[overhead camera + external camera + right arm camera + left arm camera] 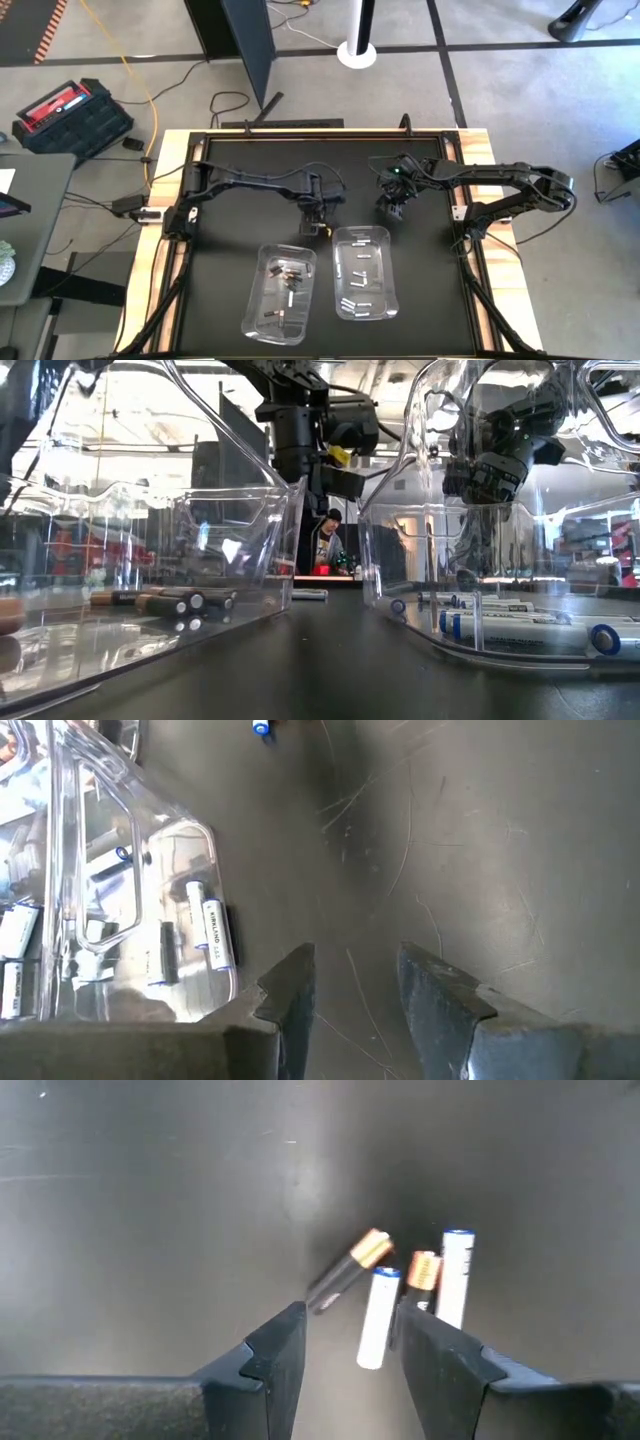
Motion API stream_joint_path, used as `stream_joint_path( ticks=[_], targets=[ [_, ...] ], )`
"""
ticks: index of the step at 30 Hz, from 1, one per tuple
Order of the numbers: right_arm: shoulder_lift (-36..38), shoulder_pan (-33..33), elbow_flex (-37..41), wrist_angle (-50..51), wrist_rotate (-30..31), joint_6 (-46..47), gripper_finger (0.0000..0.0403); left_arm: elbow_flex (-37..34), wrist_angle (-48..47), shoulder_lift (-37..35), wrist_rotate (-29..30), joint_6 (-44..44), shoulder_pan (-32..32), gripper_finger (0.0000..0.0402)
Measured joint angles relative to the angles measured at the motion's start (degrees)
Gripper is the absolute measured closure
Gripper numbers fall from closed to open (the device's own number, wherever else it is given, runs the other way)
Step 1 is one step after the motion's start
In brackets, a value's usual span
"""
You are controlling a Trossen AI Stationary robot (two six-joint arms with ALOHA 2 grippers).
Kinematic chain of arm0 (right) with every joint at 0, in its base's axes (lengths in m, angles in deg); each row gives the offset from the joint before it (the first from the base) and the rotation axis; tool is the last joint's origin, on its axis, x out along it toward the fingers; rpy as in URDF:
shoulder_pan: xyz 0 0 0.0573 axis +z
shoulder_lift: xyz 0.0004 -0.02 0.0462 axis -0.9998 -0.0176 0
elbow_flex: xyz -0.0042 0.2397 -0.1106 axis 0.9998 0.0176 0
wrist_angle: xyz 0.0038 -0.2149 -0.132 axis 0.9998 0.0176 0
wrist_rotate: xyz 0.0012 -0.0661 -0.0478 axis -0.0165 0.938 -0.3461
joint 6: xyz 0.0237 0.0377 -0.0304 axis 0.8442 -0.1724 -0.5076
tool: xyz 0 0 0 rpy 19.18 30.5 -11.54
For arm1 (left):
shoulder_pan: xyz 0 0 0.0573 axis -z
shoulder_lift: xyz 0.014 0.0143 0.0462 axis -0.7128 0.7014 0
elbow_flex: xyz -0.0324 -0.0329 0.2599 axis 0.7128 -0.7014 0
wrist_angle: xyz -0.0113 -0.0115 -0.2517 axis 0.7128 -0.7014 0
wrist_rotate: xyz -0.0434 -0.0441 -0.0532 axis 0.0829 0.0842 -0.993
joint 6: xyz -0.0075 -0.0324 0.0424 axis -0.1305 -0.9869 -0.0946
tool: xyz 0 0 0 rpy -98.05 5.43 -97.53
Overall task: Sort batteries
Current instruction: Put the black battery into the left transparent bin
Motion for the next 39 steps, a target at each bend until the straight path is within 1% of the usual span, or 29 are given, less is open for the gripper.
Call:
stream_joint_path(
  ticks=[15, 19, 24, 32, 35, 39],
  targets=[
    [0.0, 0.0, 0.0, 0.0, 0.0, 0.0, 0.0241, 0.0, 2.2, 0.0, -1.4, 10.4, -2.2, 0.0251],
    [0.0, 0.0, 0.0, -0.1, 0.0, 0.0, 0.0241, -1.9, 3.7, 0.0, -2.8, 11.0, -2.6, 0.0251],
    [0.0, 0.0, 0.0, -0.1, 0.0, 0.0, 0.0241, -4.2, 3.9, 0.1, -1.9, 10.4, -2.9, 0.0251],
    [0.0, 0.0, 0.0, -0.3, 0.0, 0.0, 0.0241, -4.3, 6.6, 0.1, -1.3, 11.2, -3.2, 0.0251],
    [0.0, 0.0, 0.0, -0.3, 0.0, 0.0, 0.0241, -4.3, 6.8, 0.1, -3.0, 12.7, -3.3, 0.0251],
    [0.0, 0.0, 0.0, -0.3, 0.0, 0.0, 0.0241, -4.3, 8.4, 0.1, -3.5, 13.5, -3.6, 0.0251]
  ],
)
